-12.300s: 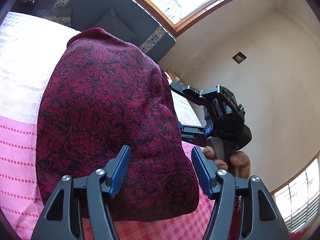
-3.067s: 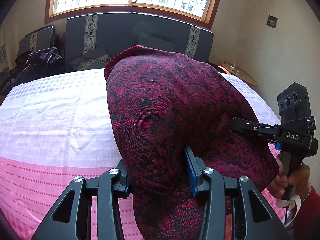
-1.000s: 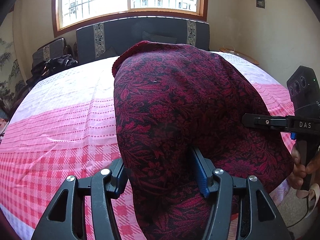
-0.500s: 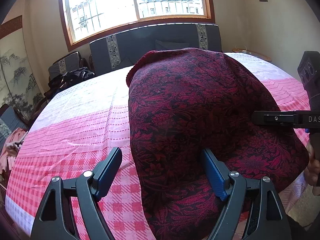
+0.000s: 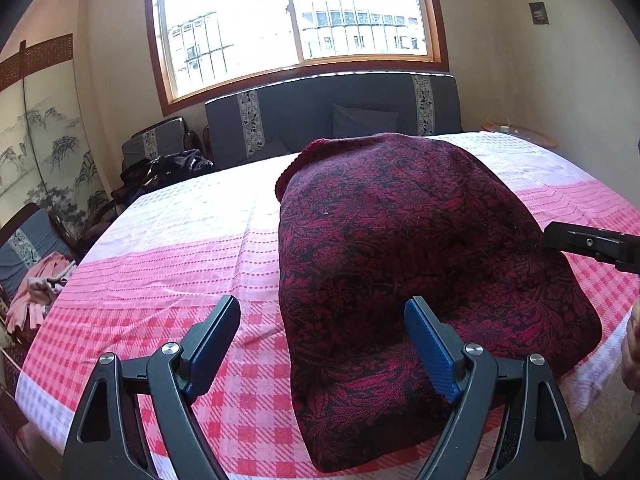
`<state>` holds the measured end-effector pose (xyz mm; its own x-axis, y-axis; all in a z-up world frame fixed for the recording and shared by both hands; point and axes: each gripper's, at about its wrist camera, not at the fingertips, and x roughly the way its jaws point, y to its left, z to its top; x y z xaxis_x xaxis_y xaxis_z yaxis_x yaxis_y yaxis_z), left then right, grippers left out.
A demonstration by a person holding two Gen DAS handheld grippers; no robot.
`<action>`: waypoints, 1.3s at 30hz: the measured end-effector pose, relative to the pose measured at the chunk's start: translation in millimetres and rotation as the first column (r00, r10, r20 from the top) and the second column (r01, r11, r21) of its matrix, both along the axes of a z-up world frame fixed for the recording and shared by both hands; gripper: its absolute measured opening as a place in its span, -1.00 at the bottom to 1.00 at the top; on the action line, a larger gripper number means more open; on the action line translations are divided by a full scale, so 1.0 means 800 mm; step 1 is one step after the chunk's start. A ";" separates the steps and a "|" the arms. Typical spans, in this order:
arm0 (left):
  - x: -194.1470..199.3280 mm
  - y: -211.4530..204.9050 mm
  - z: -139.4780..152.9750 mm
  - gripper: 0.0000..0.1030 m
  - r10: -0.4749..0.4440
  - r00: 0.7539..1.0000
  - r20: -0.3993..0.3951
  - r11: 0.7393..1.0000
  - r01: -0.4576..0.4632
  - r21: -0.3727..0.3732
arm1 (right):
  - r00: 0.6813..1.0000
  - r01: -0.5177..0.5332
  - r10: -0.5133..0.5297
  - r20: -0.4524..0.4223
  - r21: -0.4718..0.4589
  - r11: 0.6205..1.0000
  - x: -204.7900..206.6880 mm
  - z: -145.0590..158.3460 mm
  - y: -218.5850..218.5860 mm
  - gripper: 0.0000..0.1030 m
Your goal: Fold small clothes
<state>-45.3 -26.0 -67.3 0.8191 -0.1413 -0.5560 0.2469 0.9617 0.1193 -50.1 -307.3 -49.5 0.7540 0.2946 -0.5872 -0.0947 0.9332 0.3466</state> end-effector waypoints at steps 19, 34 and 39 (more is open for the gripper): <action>-0.050 -0.017 0.050 0.80 0.005 0.995 0.098 1.000 -0.008 0.023 | 0.983 0.153 -0.159 0.094 0.074 0.986 -0.112 0.057 0.013 0.93; -0.061 0.015 0.074 1.00 0.072 0.984 0.162 0.997 -0.068 -0.030 | 0.999 0.050 -0.050 0.020 0.000 0.999 -0.176 0.037 0.093 0.98; -0.061 0.021 0.073 1.00 0.085 0.984 0.159 0.996 -0.085 -0.008 | 1.000 0.012 -0.012 -0.008 0.060 0.998 -0.195 0.036 0.093 1.00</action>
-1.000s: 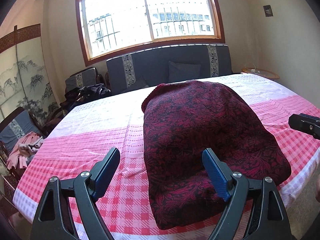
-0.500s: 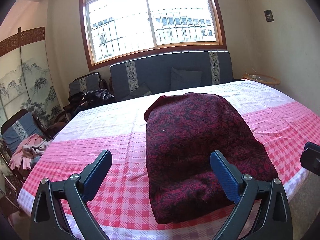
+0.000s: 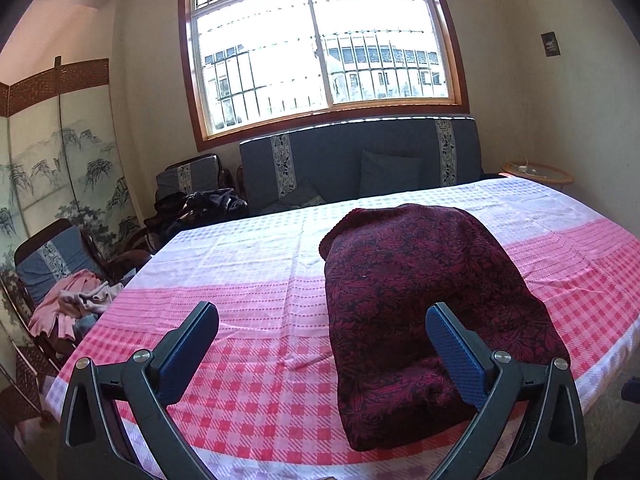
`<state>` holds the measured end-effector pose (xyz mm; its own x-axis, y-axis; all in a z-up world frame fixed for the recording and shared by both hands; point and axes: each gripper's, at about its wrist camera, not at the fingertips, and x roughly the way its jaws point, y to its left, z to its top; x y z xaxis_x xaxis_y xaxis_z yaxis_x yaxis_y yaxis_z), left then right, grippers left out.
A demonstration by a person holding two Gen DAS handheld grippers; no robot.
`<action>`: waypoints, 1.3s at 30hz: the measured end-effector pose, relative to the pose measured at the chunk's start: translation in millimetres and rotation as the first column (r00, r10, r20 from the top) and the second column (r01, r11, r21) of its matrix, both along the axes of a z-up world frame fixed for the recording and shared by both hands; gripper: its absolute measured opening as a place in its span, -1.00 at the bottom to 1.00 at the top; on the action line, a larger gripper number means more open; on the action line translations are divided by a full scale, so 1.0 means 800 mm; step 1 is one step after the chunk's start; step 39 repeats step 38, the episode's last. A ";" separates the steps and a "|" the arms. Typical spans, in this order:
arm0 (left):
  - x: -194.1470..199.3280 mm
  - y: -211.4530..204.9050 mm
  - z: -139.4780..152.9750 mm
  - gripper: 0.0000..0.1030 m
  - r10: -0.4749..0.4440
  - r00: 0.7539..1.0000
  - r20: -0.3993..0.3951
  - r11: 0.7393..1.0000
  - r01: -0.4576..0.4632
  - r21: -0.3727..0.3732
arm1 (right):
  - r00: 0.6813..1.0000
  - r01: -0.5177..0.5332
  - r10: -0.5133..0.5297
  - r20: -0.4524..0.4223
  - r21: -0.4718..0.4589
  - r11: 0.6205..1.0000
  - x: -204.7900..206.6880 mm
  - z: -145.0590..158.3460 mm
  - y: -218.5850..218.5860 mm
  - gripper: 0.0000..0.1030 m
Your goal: Fold small clothes
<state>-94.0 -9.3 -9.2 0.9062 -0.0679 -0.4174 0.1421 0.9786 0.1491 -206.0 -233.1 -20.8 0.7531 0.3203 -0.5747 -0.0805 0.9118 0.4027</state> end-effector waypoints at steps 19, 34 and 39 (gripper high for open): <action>-0.012 0.003 0.028 1.00 -0.017 0.999 0.042 1.000 0.017 0.005 | 0.993 -0.014 0.031 0.116 -0.143 0.990 0.043 0.055 0.001 1.00; 0.038 0.001 0.014 1.00 -0.097 0.994 -0.048 0.988 0.091 -0.122 | 0.997 0.029 -0.019 0.068 -0.142 0.989 0.095 0.056 -0.011 1.00; 0.044 0.000 0.012 1.00 -0.086 0.995 -0.053 0.987 0.078 -0.138 | 0.997 0.061 -0.054 0.054 -0.147 0.987 0.092 0.050 -0.018 1.00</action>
